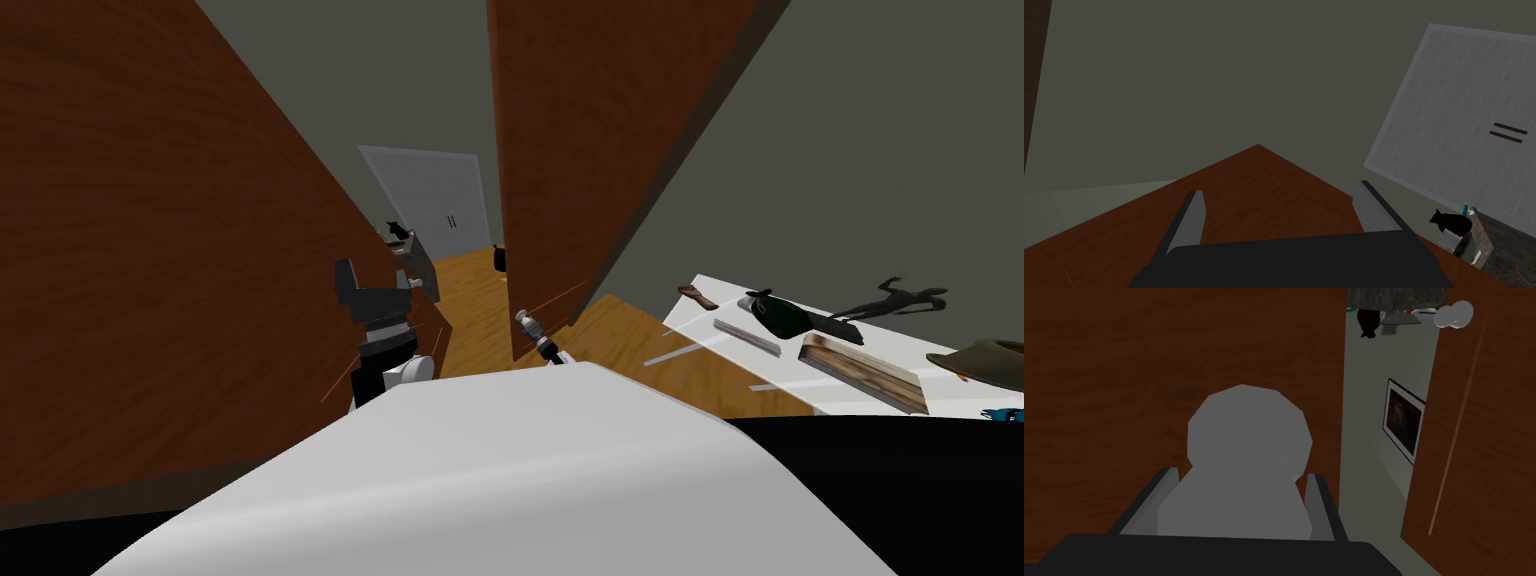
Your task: Push the door open
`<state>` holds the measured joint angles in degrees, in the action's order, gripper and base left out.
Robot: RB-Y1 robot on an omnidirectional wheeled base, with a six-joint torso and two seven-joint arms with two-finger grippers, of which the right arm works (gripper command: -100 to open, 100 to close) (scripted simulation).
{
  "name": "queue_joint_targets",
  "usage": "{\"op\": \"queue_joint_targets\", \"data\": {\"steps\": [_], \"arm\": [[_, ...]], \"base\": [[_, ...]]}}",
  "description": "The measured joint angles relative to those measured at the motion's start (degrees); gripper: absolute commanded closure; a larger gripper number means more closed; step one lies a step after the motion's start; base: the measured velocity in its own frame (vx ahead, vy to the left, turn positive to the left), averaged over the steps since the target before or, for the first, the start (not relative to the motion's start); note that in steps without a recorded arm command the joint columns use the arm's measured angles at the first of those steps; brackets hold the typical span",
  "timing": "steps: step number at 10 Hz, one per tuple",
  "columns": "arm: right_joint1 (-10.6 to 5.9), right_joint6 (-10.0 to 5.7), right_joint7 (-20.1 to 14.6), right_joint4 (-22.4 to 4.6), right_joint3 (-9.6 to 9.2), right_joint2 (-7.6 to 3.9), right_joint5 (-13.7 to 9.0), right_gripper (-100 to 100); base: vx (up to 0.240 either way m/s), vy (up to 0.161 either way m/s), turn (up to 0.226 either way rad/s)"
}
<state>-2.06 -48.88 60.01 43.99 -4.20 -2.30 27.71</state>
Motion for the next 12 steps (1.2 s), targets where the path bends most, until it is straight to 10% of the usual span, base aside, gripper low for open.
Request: {"op": "queue_joint_targets", "data": {"steps": [12], "arm": [[0.6,0.23,-16.64,1.21,0.08,-0.49,-8.15,100]], "base": [[0.035,0.012,0.059]]}}
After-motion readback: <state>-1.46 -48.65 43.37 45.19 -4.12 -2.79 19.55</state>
